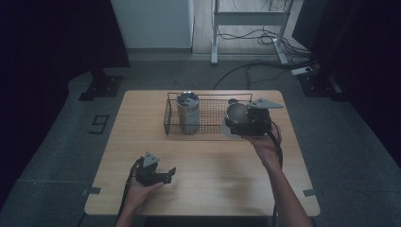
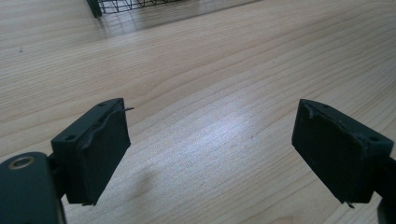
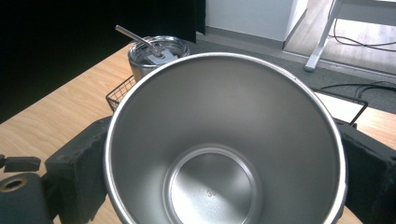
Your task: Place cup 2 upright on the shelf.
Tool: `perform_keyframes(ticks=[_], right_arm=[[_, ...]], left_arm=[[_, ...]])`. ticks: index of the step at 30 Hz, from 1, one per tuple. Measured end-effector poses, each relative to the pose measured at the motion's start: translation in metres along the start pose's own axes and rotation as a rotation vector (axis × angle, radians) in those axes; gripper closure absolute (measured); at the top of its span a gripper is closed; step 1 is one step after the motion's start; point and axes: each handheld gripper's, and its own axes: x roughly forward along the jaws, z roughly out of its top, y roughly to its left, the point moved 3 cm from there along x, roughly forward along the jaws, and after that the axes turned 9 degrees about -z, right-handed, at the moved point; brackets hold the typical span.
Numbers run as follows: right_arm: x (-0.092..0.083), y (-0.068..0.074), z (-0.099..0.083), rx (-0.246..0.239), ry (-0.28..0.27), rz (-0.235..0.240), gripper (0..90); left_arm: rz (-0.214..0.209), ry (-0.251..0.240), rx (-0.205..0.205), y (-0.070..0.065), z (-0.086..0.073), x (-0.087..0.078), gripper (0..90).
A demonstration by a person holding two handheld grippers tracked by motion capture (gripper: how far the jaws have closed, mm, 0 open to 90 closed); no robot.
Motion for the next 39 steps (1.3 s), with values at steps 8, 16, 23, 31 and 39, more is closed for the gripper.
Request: perform_keyframes(ticks=[8,16,23,31,39], right_arm=[[0.005,-0.001,0.007,-0.002,0.011,0.006,5.8],[0.016,-0.007,0.013,-0.002,0.024,-0.015,5.9],[0.028,-0.011,0.015,0.014,0.042,-0.018,5.8],[0.044,-0.017,0.016,0.014,0.072,-0.037,5.8],[0.053,-0.021,0.017,0.022,0.076,-0.044,5.9]], left_arm=[[0.001,0.006,0.001,0.000,-0.001,0.001,11.3],[-0.001,0.005,0.002,-0.001,0.000,0.001,11.3],[-0.005,0.002,-0.002,0.000,0.000,0.000,11.3],[-0.009,0.003,-0.002,0.001,-0.001,0.000,11.3],[-0.009,0.005,-0.003,0.001,-0.001,0.001,11.3]])
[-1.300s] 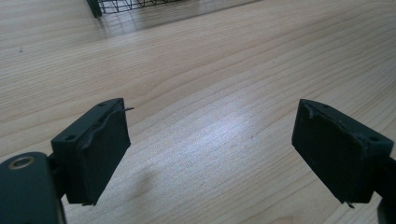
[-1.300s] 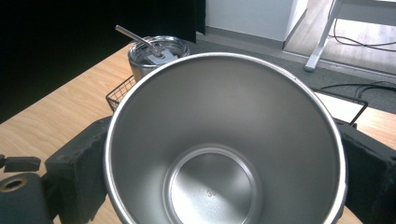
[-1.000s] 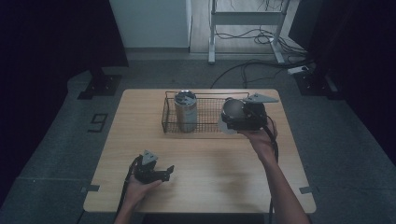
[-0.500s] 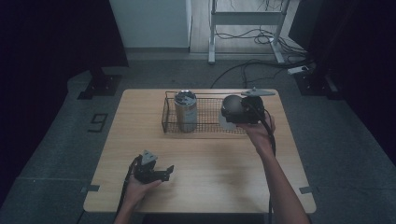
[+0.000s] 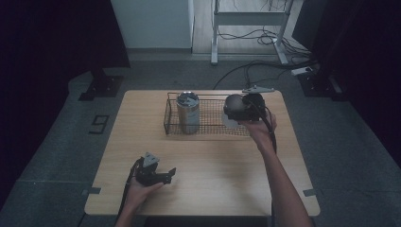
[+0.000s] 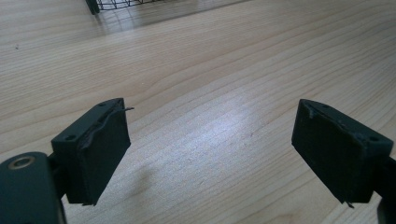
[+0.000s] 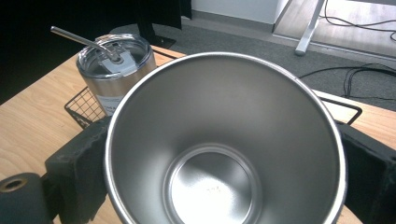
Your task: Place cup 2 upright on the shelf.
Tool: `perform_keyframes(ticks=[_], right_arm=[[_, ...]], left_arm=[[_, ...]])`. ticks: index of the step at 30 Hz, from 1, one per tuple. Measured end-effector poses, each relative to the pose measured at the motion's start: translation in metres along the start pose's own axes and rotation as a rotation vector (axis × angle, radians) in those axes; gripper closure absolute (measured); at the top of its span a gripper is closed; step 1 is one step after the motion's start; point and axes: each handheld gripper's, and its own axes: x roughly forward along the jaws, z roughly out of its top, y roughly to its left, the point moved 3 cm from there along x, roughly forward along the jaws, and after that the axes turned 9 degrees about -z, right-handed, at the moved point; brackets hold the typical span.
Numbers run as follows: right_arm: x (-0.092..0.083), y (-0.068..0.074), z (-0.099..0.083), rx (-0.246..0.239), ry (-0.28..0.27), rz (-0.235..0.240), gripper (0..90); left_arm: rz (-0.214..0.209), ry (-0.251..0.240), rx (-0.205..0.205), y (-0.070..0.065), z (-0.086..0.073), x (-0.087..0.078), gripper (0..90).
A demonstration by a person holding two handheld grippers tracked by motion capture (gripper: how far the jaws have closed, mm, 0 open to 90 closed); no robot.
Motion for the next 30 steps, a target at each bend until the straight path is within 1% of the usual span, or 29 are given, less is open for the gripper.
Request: perform_keyframes(ticks=[7,19,21,30], right_arm=[[0.009,-0.001,0.003,0.001,0.012,0.007,5.8],[0.024,-0.007,0.005,0.007,0.028,-0.009,5.8],[0.026,-0.008,0.006,0.015,0.028,-0.008,5.8],[0.034,-0.011,0.009,0.010,0.027,-0.014,5.8]], left_arm=[[-0.003,-0.003,-0.002,-0.001,0.000,0.000,11.3],[-0.005,-0.003,-0.005,0.000,-0.001,-0.001,11.4],[-0.007,-0.002,-0.003,0.000,-0.001,0.000,11.4],[-0.010,0.004,-0.006,0.000,-0.002,0.000,11.4]])
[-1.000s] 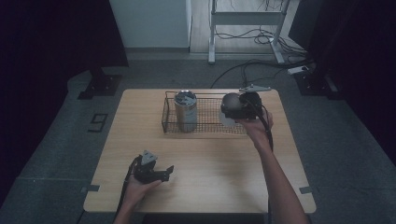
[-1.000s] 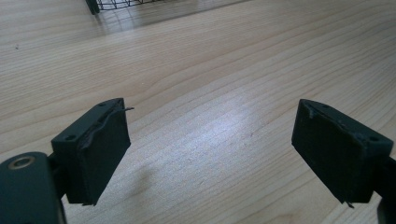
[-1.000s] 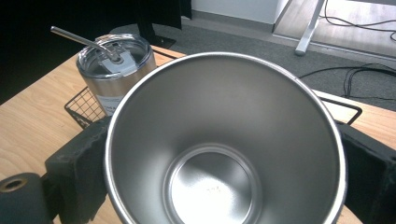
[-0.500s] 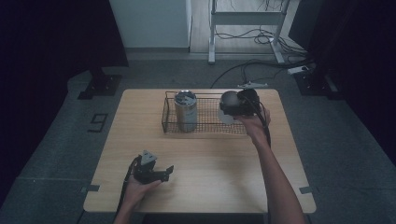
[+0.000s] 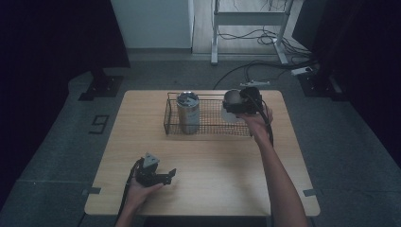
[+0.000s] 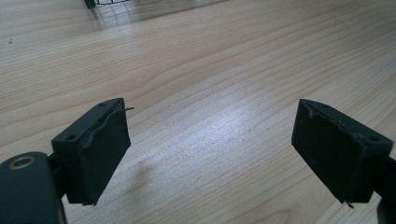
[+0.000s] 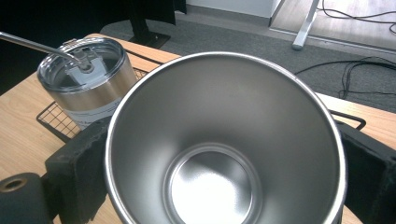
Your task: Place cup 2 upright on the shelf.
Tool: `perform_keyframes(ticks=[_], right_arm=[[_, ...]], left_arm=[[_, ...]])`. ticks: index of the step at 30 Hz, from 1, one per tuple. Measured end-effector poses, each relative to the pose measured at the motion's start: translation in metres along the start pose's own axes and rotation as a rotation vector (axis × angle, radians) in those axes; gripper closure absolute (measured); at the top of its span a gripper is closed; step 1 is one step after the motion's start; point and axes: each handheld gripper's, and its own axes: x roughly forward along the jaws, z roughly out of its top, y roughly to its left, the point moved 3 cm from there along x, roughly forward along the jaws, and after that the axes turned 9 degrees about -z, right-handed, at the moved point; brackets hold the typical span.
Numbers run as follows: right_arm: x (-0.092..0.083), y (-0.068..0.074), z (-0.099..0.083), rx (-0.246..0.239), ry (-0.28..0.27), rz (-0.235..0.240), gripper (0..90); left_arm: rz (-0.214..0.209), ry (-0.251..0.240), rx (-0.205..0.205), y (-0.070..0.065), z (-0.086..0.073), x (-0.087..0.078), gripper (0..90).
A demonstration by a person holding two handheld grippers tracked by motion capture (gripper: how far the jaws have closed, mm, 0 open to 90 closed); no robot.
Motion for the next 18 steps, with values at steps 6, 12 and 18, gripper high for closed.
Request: perform_keyframes(ticks=[6,12,18], right_arm=[[0.007,0.000,0.004,0.001,0.002,-0.010,5.8],[0.020,0.000,0.003,-0.005,0.026,-0.027,5.8],[0.031,0.002,0.003,-0.024,0.047,-0.045,5.8]], left_arm=[[0.003,-0.006,-0.001,-0.001,0.000,-0.001,12.7],[0.003,-0.005,-0.005,0.000,0.000,-0.002,12.8],[0.000,-0.007,-0.005,0.000,0.000,-0.002,13.0]])
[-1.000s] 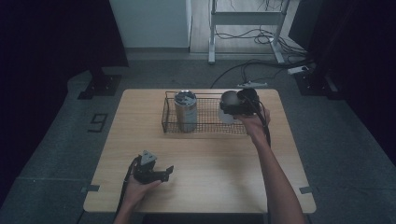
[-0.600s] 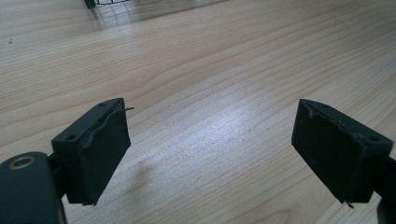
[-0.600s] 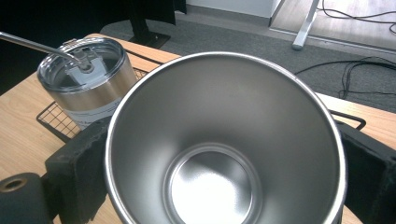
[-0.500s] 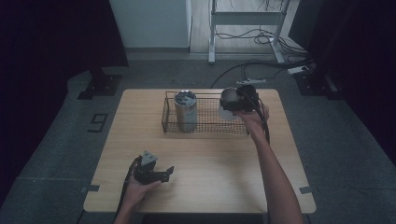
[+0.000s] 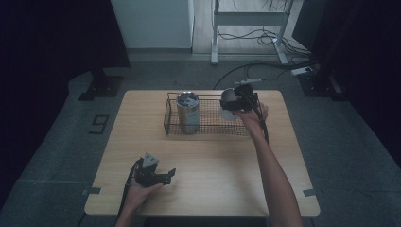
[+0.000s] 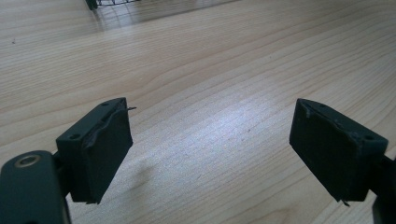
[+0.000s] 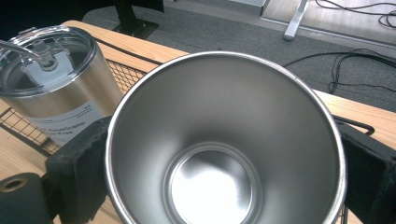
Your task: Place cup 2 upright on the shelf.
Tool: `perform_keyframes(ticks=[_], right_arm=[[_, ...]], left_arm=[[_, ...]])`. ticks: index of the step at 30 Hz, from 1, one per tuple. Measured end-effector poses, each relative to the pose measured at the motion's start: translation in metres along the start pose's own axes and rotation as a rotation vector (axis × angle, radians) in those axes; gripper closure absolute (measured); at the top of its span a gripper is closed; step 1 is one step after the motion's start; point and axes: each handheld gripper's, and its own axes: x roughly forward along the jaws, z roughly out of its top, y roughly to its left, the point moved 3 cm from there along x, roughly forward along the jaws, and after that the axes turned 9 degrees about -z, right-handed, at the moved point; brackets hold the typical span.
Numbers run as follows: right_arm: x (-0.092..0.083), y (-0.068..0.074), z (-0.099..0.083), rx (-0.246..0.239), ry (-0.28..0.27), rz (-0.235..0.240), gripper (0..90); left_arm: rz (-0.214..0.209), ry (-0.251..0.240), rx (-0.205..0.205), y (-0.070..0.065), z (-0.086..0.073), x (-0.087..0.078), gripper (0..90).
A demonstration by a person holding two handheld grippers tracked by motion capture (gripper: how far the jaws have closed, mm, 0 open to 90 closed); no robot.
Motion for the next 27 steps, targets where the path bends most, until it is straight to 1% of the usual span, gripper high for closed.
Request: perform_keyframes(ticks=[3,10,16,19,27], right_arm=[[0.004,0.000,0.002,-0.005,0.005,-0.002,5.8],[0.013,0.000,0.004,0.004,0.009,-0.011,5.9],[0.025,-0.004,0.002,0.010,0.029,-0.025,5.8],[0.029,-0.006,0.002,0.016,0.031,-0.031,5.8],[0.037,-0.006,0.000,0.012,0.039,-0.039,5.8]], left_arm=[[-0.004,0.000,-0.001,0.000,0.000,0.000,13.1],[-0.009,-0.001,0.002,-0.002,0.001,0.000,13.3],[-0.011,-0.002,-0.002,0.000,0.000,0.000,13.4],[-0.007,-0.002,-0.005,0.001,0.000,-0.001,13.5],[-0.010,-0.001,-0.005,0.001,0.000,-0.001,13.7]])
